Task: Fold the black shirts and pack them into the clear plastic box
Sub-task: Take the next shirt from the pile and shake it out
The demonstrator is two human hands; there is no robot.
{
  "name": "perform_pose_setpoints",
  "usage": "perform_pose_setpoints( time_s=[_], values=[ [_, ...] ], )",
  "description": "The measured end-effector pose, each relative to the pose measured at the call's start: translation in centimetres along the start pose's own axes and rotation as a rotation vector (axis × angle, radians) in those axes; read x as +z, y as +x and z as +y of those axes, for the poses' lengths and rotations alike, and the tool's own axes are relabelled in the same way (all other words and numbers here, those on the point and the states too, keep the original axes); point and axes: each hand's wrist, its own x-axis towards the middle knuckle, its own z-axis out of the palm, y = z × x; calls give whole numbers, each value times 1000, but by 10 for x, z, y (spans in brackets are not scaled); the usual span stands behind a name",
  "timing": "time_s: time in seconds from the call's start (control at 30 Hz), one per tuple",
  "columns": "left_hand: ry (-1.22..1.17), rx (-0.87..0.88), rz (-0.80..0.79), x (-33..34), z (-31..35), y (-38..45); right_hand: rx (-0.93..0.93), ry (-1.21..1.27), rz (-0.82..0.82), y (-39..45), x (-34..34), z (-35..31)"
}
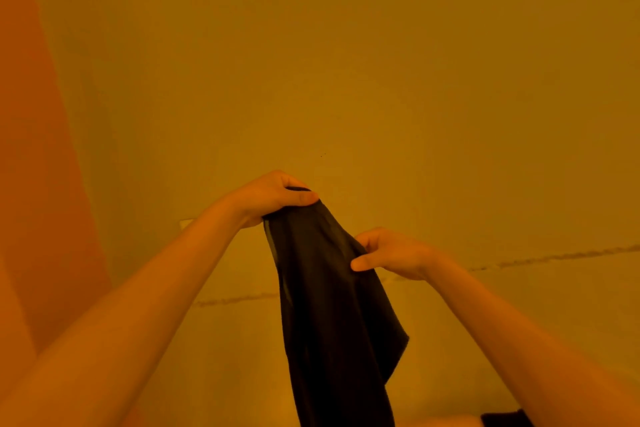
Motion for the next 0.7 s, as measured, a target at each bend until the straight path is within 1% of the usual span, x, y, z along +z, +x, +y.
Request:
perform_pose_setpoints(
  time_s=[0.1, 0.2, 0.27, 0.33, 0.43, 0.5, 0.57, 0.7],
  values=[
    [17, 3, 31, -9, -1, 1, 87, -164, 18, -3, -6, 0],
    [26, -17, 103, -24, -10, 1, 197, -360, -6, -16, -26, 3],
    [46, -2, 164, -34, -20, 0, 250, -540, 24, -27, -46, 2],
    [111, 53, 183, -41, -30, 0, 252, -592, 74, -36, -68, 0],
    [273, 62, 79, -37, -40, 2, 238, -577, 149, -46, -92, -10],
    [406, 28, -14, -29, -40, 4, 239, -635, 166, -48, -101, -18],
    [500, 35, -68, -22, -36, 6, 244, -698, 158, -49, -107, -24],
    [569, 162, -54, -17, -27, 10, 245, -789, 156, -49, -114, -35]
  ],
)
